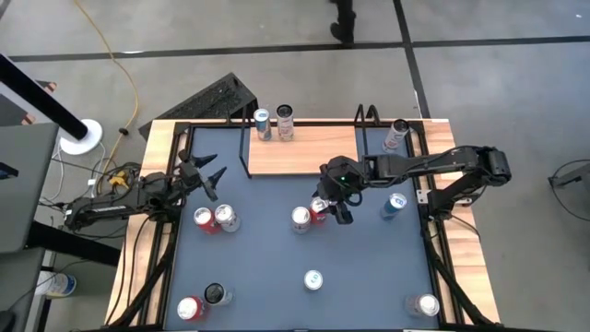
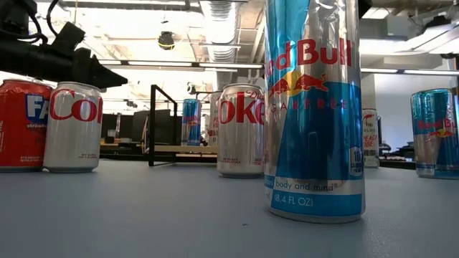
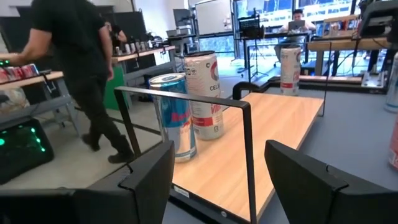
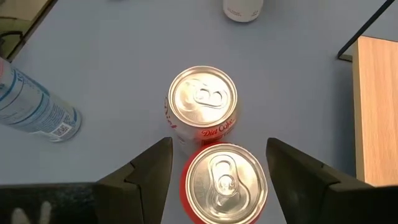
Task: Place canned beverage on shelf
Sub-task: Put the top right orange soda can on the shelf
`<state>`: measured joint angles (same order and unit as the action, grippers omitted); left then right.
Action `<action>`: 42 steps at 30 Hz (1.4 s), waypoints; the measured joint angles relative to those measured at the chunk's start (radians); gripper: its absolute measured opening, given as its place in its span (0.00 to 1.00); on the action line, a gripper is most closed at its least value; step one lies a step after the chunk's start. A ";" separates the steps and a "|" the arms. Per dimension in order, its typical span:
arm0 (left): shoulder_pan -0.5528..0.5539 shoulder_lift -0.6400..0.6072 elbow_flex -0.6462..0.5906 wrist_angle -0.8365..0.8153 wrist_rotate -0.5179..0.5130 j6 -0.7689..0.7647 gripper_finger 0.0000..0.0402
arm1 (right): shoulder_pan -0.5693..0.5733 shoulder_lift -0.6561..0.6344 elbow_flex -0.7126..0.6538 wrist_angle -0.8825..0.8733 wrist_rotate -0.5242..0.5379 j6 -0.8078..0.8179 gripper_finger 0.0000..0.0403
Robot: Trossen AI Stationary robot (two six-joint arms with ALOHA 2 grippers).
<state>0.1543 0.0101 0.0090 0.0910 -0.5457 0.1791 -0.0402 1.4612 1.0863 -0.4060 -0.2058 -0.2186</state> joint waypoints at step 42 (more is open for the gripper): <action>0.000 0.000 -0.002 0.000 0.000 -0.007 0.60 | 0.023 0.034 -0.027 -0.022 0.152 0.050 0.67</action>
<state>0.1543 0.0105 0.0067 0.0910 -0.5457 0.1722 -0.0177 1.4948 1.0592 -0.4281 -0.0537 -0.1688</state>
